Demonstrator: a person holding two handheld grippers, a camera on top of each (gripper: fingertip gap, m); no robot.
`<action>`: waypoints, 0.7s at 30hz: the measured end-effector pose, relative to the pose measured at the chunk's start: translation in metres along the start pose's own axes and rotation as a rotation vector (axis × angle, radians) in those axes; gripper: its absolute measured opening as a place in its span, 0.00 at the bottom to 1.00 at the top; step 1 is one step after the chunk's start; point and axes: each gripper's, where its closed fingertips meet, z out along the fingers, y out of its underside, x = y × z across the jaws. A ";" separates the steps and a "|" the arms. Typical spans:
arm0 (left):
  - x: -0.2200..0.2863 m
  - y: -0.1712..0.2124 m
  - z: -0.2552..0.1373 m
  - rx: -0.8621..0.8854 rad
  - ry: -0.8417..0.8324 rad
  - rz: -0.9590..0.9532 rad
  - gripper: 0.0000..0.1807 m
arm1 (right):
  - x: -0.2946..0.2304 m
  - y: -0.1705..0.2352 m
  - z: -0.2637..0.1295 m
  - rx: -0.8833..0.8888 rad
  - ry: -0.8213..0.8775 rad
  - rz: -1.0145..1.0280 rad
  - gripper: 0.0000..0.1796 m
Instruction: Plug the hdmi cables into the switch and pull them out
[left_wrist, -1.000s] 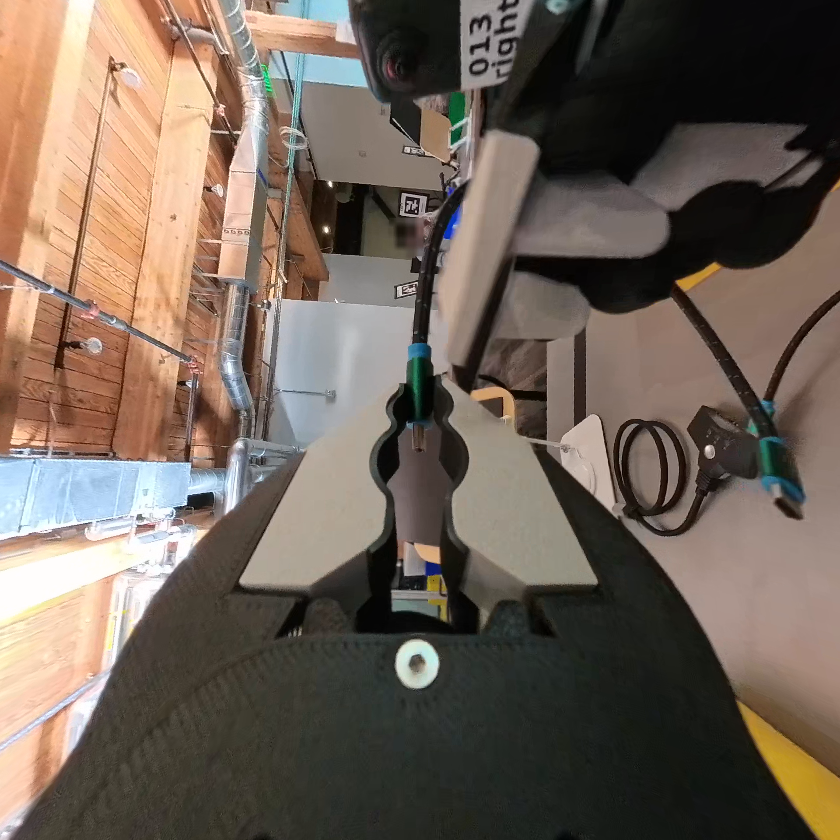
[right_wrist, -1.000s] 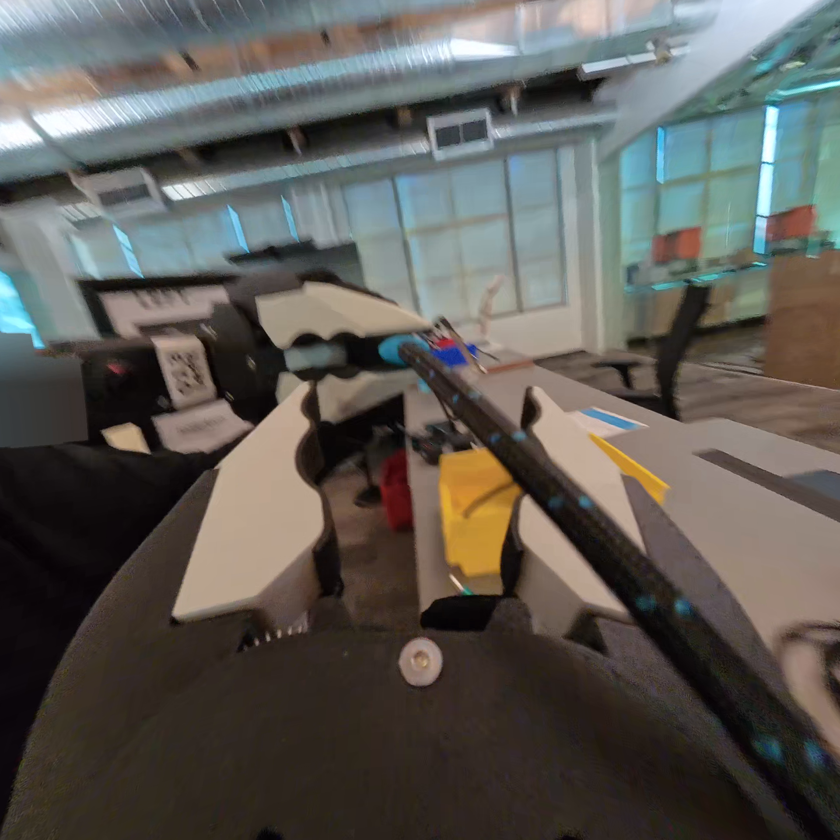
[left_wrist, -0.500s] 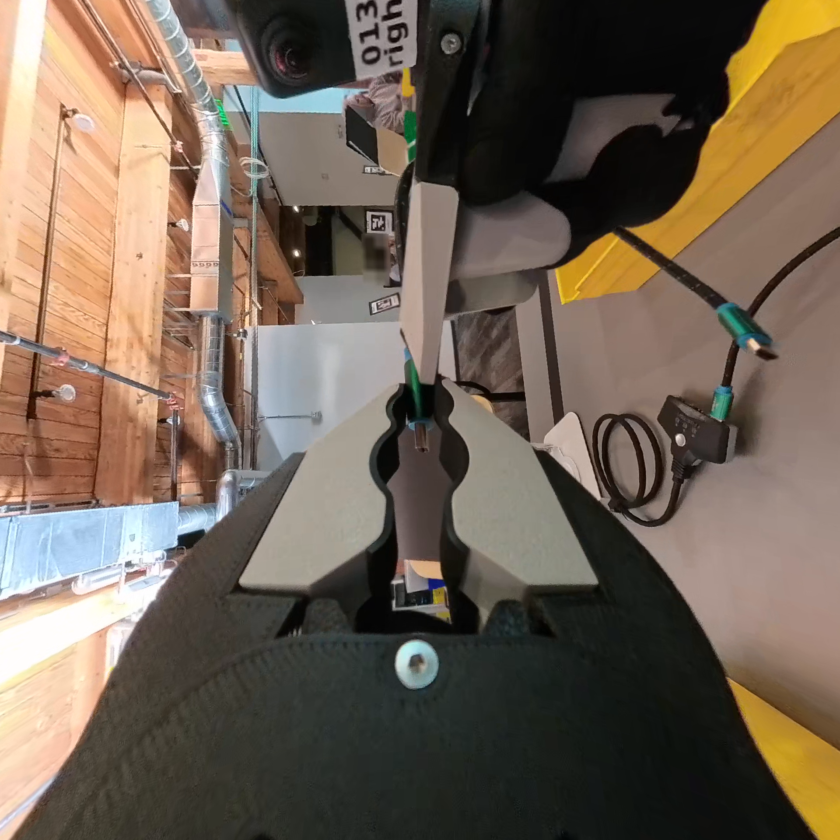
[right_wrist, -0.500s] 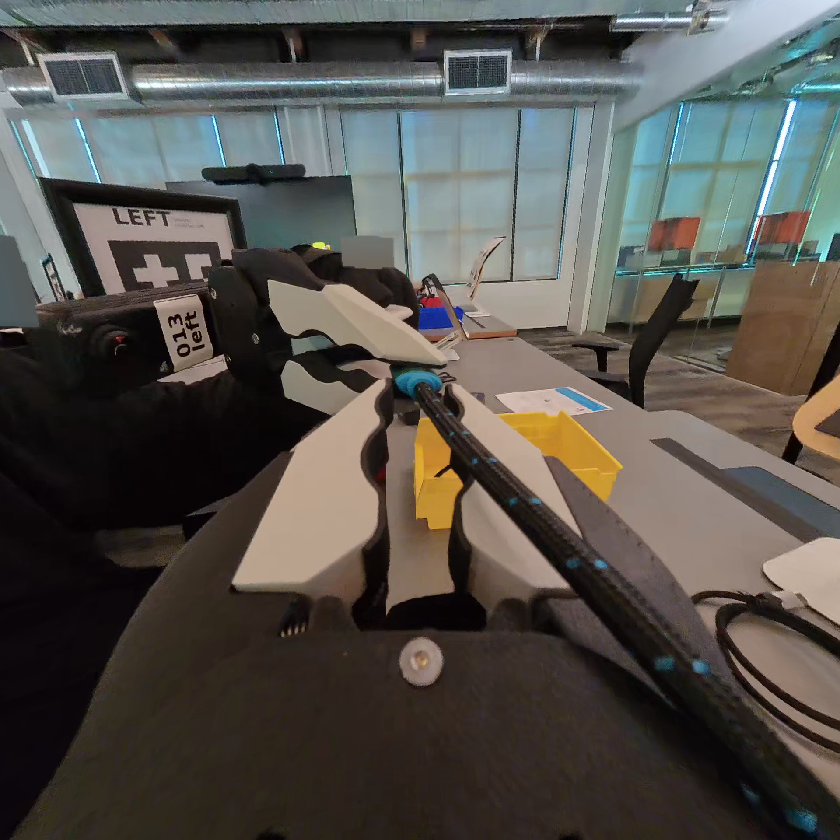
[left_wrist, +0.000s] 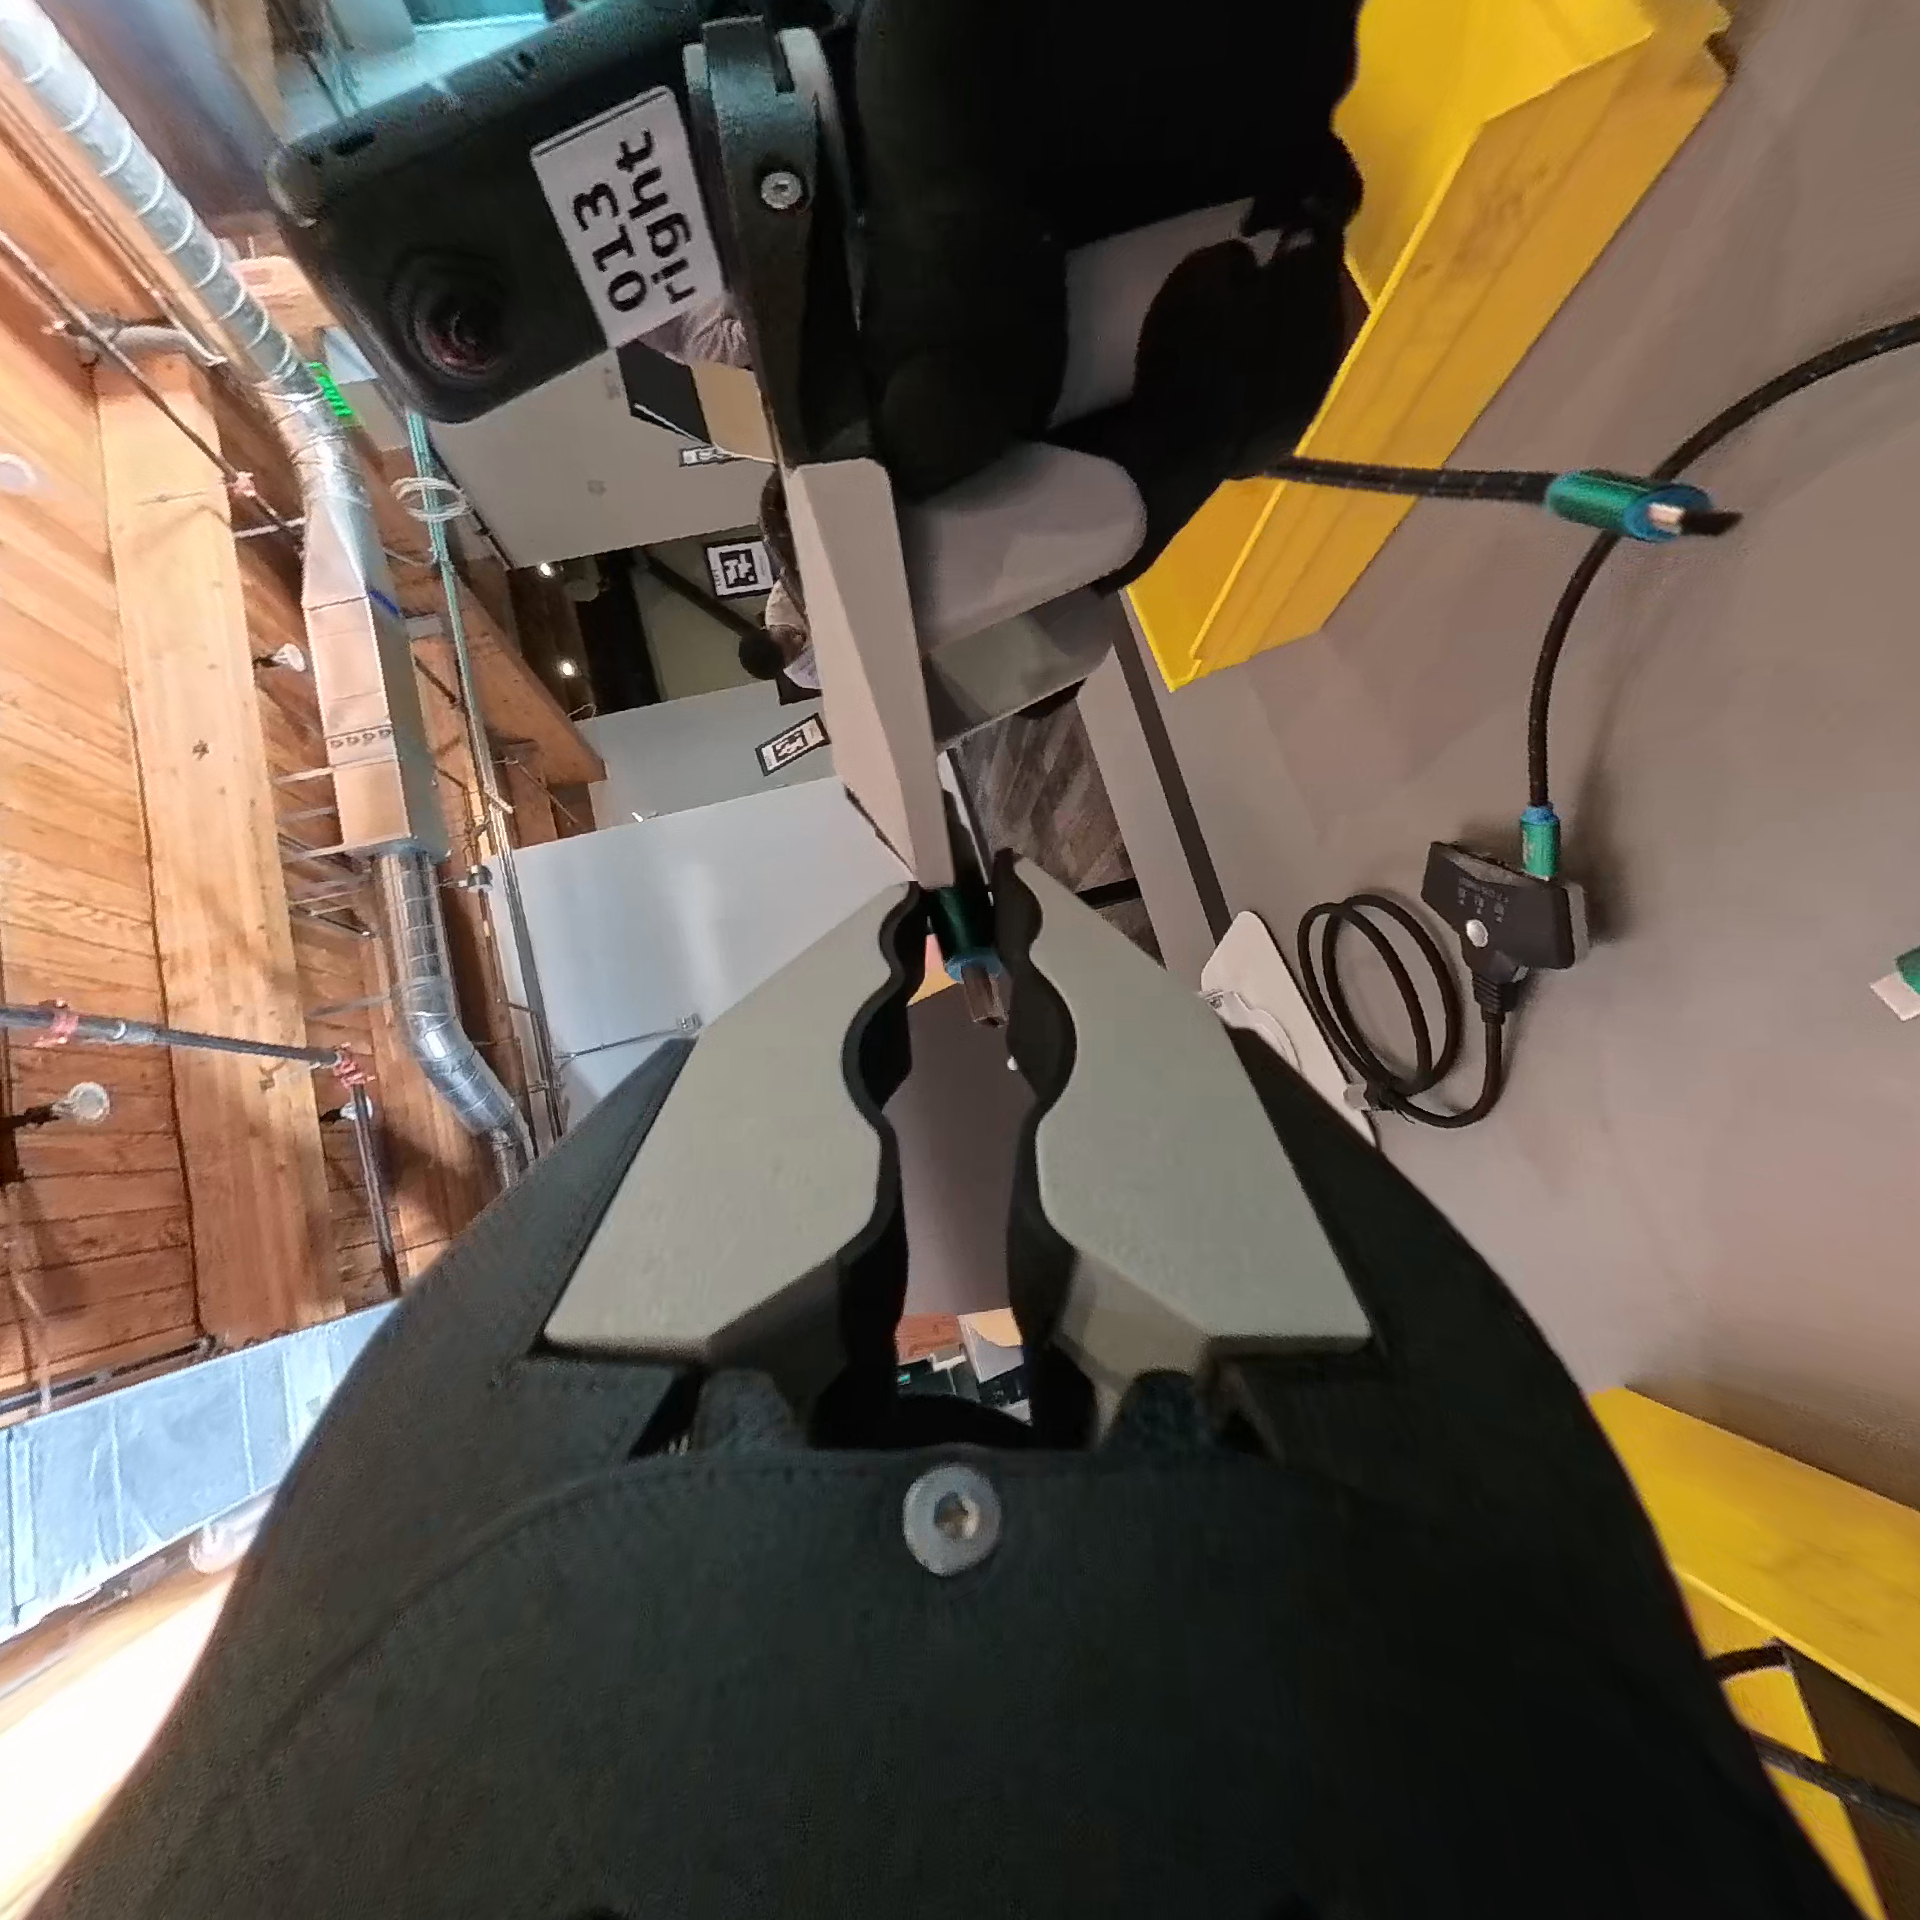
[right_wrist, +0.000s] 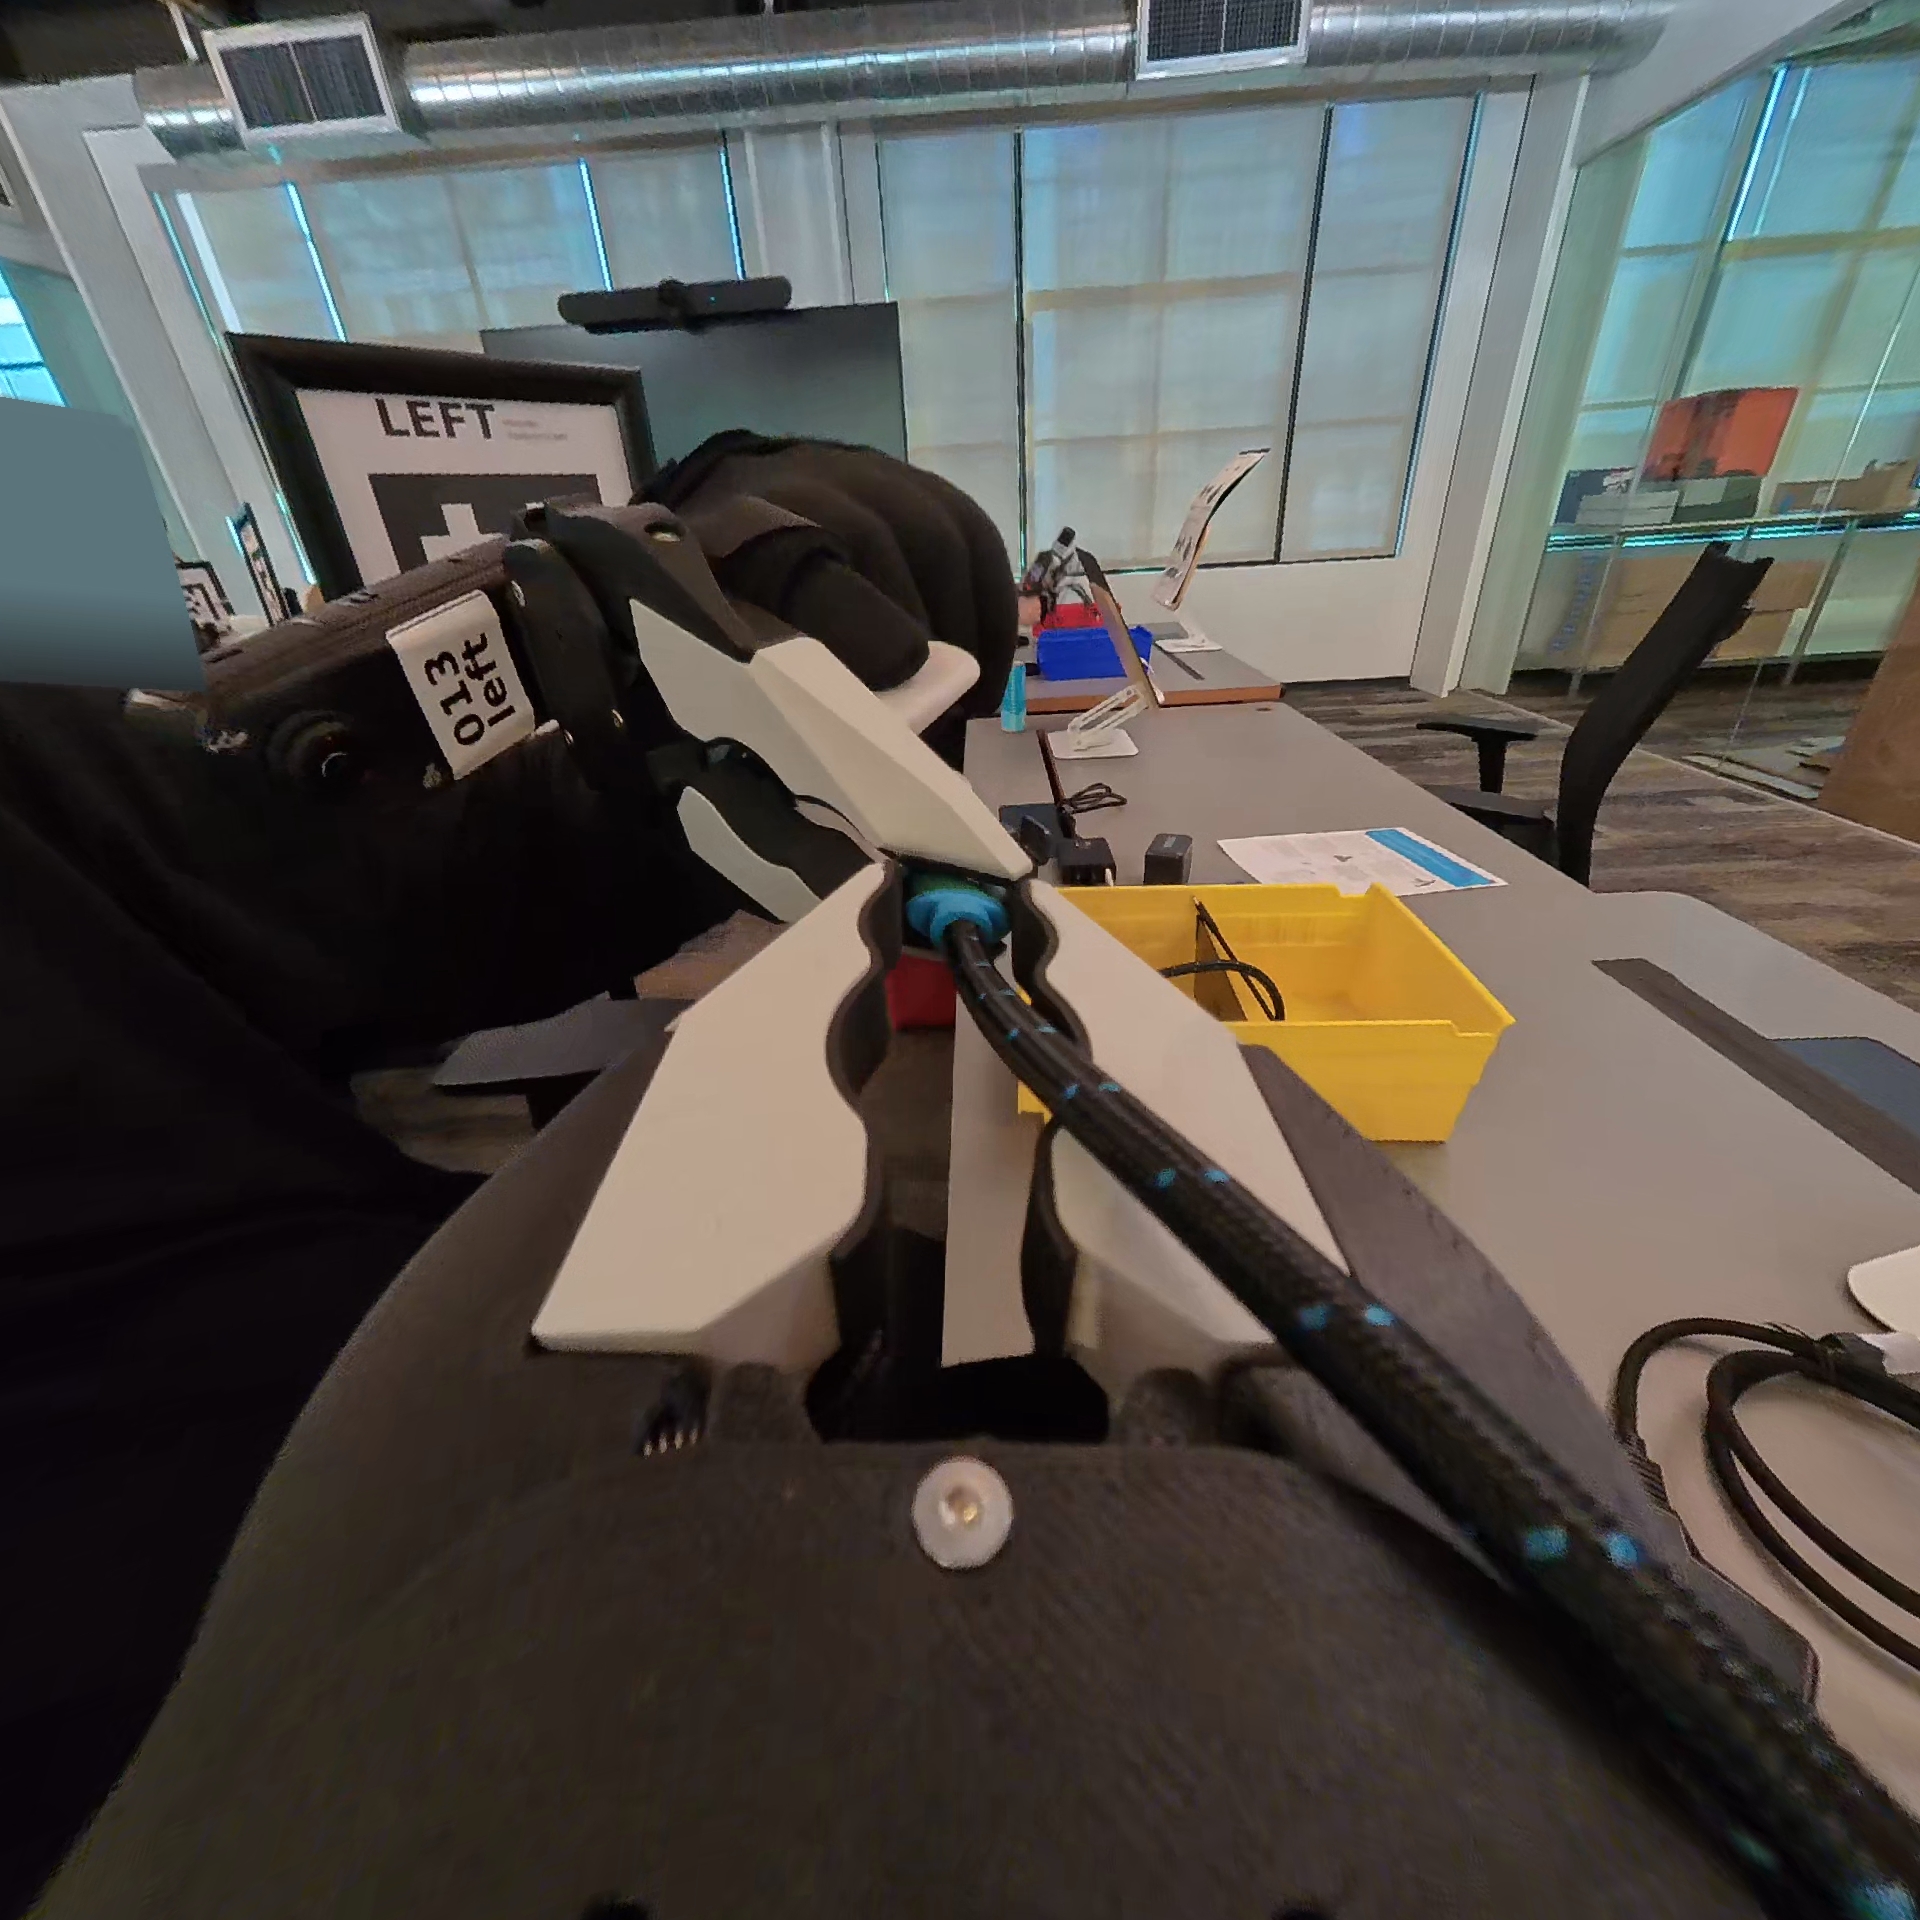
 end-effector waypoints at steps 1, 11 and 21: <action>0.002 0.000 0.000 0.000 0.012 0.004 0.05 | 0.000 0.002 0.000 -0.013 0.002 0.002 0.10; 0.012 0.001 -0.001 0.007 0.026 -0.010 0.06 | 0.000 0.012 0.004 -0.058 -0.015 0.009 0.10; 0.006 0.006 0.006 -0.005 -0.045 -0.059 0.12 | 0.010 0.011 0.002 -0.051 0.041 -0.051 0.09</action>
